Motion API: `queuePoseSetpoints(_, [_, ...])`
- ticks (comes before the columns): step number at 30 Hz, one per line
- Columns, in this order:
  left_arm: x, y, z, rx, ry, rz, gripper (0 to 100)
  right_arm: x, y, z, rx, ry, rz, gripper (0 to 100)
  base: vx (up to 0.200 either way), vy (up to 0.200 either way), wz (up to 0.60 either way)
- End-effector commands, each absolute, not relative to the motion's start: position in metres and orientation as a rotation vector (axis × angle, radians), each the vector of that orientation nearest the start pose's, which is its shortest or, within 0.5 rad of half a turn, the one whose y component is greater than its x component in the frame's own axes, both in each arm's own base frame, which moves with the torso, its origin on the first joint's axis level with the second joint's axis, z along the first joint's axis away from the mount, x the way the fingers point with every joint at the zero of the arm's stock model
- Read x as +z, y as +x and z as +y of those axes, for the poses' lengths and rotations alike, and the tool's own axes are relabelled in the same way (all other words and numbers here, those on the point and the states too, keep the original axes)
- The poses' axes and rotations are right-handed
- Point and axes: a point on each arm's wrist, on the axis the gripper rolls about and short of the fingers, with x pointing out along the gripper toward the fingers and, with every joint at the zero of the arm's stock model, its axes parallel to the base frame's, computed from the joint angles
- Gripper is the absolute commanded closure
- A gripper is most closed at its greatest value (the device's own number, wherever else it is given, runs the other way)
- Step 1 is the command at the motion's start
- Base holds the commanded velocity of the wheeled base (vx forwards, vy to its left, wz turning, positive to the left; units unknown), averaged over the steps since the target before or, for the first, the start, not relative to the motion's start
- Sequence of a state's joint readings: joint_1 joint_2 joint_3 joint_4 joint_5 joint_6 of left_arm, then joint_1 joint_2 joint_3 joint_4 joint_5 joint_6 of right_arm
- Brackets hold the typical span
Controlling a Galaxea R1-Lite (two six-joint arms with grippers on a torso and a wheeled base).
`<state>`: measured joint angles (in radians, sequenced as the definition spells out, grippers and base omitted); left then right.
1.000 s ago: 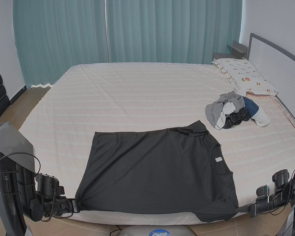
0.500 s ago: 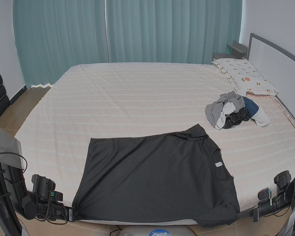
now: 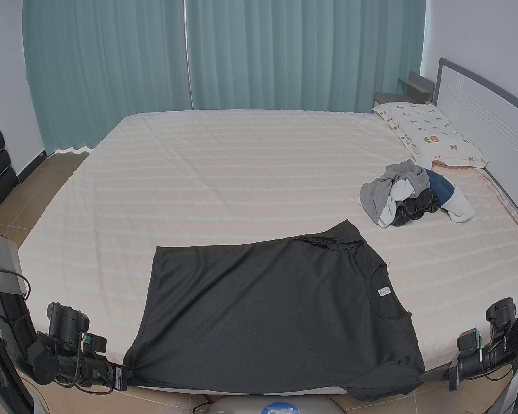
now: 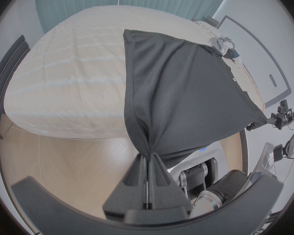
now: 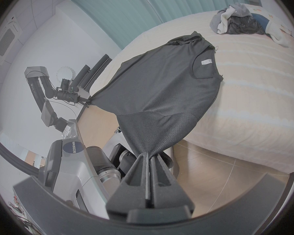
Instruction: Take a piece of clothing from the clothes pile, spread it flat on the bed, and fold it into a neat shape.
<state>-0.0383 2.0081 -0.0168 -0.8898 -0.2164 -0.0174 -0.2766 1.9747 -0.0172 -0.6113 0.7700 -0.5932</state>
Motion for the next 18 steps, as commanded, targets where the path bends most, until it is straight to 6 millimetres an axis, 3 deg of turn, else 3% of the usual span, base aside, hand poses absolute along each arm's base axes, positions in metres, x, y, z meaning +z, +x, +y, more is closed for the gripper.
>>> queuePoseSetpoints(1, [-0.007,0.17,-0.011,-0.225,-0.127,1.077,100,-0.003,0.139,-0.025,0.715,0.155,0.956,100,0.0,0.0,0.0])
queuePoseSetpoints(6, [-0.001,0.183,-0.012,-0.197,-0.234,0.979,100,0.009,0.151,-0.031,0.691,0.155,0.865,100,0.0,0.0,0.0])
queuePoseSetpoints(14, [0.009,0.211,-0.014,-0.118,-0.424,0.847,100,0.028,0.179,-0.035,0.686,0.345,0.779,100,0.0,0.0,0.0])
queuePoseSetpoints(15, [0.013,0.221,-0.015,-0.093,-0.502,0.816,100,0.036,0.195,-0.03,0.676,0.448,0.792,100,0.0,0.0,0.0])
queuePoseSetpoints(18, [0.016,0.229,-0.016,-0.075,-0.563,0.793,100,0.04,0.207,-0.029,0.656,0.51,0.801,100,0.0,0.0,0.0])
